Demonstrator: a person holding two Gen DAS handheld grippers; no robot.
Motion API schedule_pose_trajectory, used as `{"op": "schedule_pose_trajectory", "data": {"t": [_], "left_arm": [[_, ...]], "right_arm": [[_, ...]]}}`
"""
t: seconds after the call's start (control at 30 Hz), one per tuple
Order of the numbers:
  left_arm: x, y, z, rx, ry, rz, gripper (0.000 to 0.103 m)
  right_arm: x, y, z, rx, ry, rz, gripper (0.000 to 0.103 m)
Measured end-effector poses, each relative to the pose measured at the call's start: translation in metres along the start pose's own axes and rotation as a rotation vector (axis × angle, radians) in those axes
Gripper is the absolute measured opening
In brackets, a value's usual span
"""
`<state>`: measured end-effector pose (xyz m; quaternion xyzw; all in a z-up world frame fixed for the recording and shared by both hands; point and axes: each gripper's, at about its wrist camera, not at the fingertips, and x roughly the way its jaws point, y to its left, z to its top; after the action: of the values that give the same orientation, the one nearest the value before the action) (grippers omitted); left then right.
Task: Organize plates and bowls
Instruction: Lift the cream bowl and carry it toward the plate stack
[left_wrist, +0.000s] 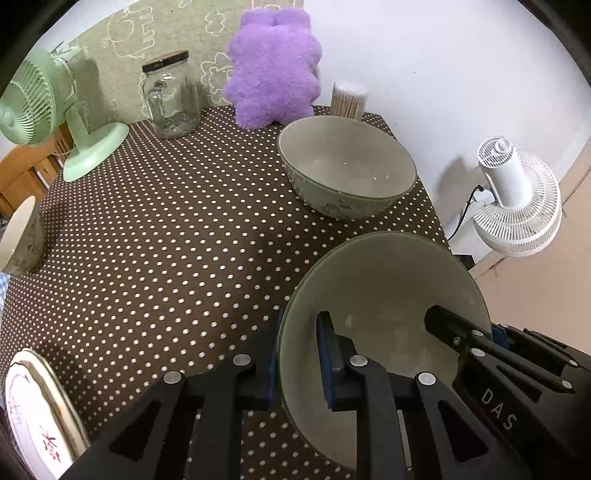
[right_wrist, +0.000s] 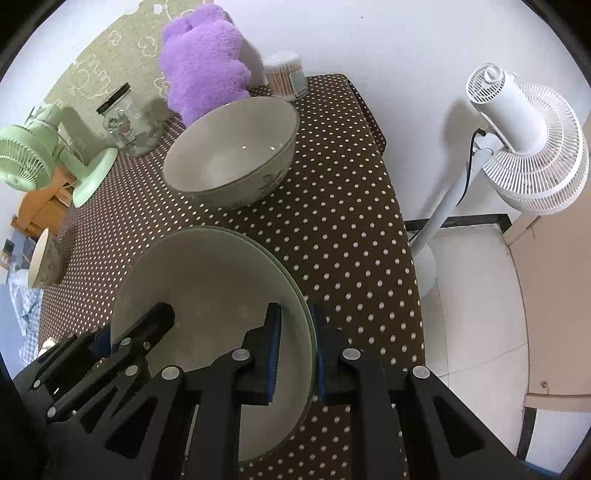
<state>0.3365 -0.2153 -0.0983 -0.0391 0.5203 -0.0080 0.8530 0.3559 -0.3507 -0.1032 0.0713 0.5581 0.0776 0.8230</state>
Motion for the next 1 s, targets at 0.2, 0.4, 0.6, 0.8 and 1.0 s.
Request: {"op": "schedule_pose_trajectory", "data": {"t": [0.2, 0.4, 0.6, 0.8, 1.0], "left_arm": [[-0.024, 0.018, -0.01, -0.015, 0.0, -0.006, 0.016], [-0.044, 0.033, -0.025, 0.009, 0.015, -0.021, 0.016], [-0.063, 0.057, -0.042, 0.011, 0.01, -0.012, 0.016], [-0.08, 0.079, -0.059, 0.006, 0.007, -0.002, 0.016], [-0.087, 0.095, -0.077, 0.005, 0.018, -0.006, 0.016]], "right_arm": [[-0.022, 0.02, -0.016, -0.008, -0.02, 0.006, 0.019], [-0.05, 0.045, -0.033, -0.003, -0.047, -0.007, 0.019], [-0.061, 0.074, -0.056, -0.024, -0.051, -0.015, 0.019], [-0.064, 0.099, -0.084, -0.034, -0.032, -0.011, 0.019], [-0.064, 0.115, -0.105, -0.041, -0.025, -0.024, 0.019]]}}
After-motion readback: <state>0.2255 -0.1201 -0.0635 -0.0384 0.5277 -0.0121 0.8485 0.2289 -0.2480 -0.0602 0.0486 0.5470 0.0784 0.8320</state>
